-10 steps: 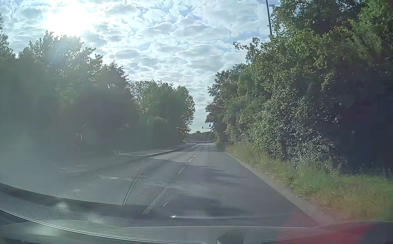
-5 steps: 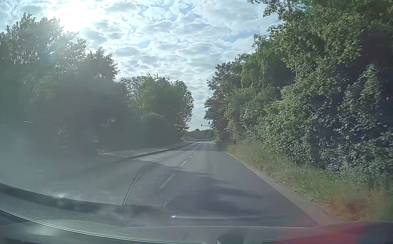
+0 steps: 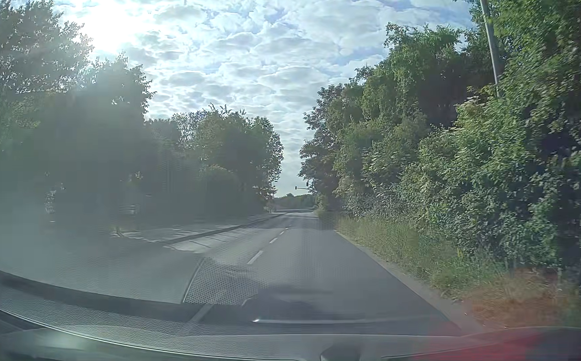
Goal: Follow the waypoints while adhering to traffic rules and regulations
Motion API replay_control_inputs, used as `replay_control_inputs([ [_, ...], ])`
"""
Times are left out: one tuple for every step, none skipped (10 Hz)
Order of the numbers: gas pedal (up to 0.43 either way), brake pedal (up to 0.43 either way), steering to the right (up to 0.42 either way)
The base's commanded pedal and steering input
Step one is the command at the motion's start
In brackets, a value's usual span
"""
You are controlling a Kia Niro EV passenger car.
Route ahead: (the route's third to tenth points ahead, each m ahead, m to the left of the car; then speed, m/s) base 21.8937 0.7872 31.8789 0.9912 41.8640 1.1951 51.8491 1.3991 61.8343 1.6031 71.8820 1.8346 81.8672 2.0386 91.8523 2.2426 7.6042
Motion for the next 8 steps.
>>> replay_control_inputs([
  [0.020,0.030,0.003],
  [0.020,0.030,0.002],
  [0.020,0.030,0.001],
  [0.020,0.030,0.001],
  [0.020,0.030,-0.001],
  [0.020,0.030,-0.004],
  [0.020,0.030,-0.004],
  [0.020,0.030,-0.004],
])
